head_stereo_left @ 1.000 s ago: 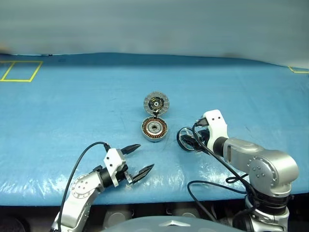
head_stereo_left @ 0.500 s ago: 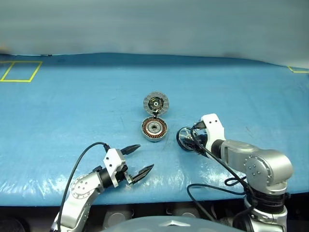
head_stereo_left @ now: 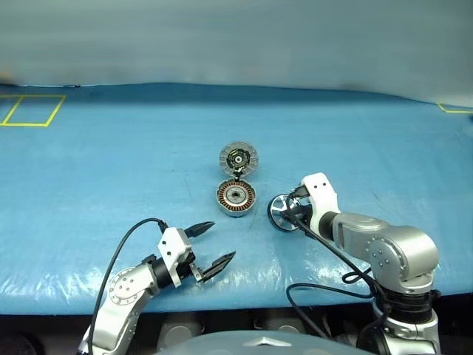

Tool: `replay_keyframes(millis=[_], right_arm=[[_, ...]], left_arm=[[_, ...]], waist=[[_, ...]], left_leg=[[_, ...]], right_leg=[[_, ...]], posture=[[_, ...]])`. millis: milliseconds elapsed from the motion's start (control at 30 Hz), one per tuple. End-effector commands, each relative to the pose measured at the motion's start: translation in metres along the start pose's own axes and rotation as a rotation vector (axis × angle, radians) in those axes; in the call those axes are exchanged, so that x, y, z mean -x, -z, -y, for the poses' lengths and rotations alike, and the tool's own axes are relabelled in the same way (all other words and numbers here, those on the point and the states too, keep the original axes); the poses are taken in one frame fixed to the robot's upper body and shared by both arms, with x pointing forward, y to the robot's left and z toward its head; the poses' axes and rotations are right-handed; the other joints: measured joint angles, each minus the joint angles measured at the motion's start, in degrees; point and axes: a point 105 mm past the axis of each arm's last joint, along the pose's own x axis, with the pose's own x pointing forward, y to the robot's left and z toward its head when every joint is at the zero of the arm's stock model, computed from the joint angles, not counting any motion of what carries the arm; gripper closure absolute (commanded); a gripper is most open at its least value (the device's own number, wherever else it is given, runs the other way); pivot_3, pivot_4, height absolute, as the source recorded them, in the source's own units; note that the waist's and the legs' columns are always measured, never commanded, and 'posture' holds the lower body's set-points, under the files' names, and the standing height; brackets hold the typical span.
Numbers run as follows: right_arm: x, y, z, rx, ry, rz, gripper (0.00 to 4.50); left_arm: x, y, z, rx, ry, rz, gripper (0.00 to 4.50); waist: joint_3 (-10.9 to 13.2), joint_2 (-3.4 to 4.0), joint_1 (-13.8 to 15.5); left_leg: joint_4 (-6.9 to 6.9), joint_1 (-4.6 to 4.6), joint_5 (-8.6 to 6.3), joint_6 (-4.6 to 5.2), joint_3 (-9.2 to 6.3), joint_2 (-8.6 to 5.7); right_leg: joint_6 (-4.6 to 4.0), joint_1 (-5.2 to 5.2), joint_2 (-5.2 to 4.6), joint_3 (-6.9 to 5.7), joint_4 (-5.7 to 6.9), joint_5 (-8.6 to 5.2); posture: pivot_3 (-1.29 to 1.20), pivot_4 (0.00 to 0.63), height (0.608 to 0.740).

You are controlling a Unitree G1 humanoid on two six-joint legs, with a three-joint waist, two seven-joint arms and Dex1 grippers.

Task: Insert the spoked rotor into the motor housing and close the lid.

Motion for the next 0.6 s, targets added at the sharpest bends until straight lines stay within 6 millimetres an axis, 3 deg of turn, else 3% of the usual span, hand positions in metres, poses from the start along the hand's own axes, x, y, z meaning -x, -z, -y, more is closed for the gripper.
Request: replay_keyframes(millis=[33, 133, 300, 433, 600], right_arm=[[0.015, -0.015, 0.002, 0.103, 0.007, 0.039, 3.18], [0.029, -0.032, -0.003, 0.246, -0.042, 0.07, 3.18], [0.04, -0.05, -0.041, 0.505, -0.249, 0.126, 3.18], [0.023, -0.069, -0.064, 0.548, -0.312, 0.213, 3.18], [-0.004, -0.081, -0.078, 0.544, -0.3, 0.251, 3.18]], left_arm=[[-0.002, -0.01, 0.003, -0.021, 0.014, 0.035, 0.0], [-0.001, -0.01, 0.002, -0.024, 0.014, 0.035, 0.0], [-0.001, -0.01, 0.0, -0.049, 0.007, 0.034, 0.0], [-0.002, -0.011, -0.004, -0.092, -0.035, 0.047, 0.0], [-0.002, -0.012, -0.011, -0.159, -0.111, 0.056, 0.0]], waist=[[0.02, 0.03, 0.07], [0.08, 0.13, -0.04], [0.09, 0.15, -0.16], [0.09, 0.13, -0.23], [0.08, 0.11, 0.04]], left_leg=[[0.0, -0.04, 0.0, 0.01, -0.02, -0.02], [-0.01, -0.19, 0.0, 0.02, 0.02, -0.05], [-0.14, -0.21, 0.0, 0.02, -0.01, 0.0], [-0.24, -0.23, 0.01, 0.01, 0.0, -0.01], [-0.2, -0.27, 0.04, -0.04, 0.03, -0.05]], right_leg=[[0.0, -0.02, -0.02, 0.0, -0.01, 0.0], [0.02, -0.2, -0.03, 0.05, -0.02, 0.02], [-0.01, -0.31, 0.07, 0.01, 0.01, 0.0], [0.14, -0.4, 0.14, 0.03, 0.03, 0.08], [0.28, -0.39, 0.04, 0.04, 0.01, 0.17]], posture=[[0.0, 0.15, 0.74], [0.0, 0.15, 0.74], [0.0, 0.15, 0.74], [0.0, 0.15, 0.74], [0.0, 0.15, 0.74]])
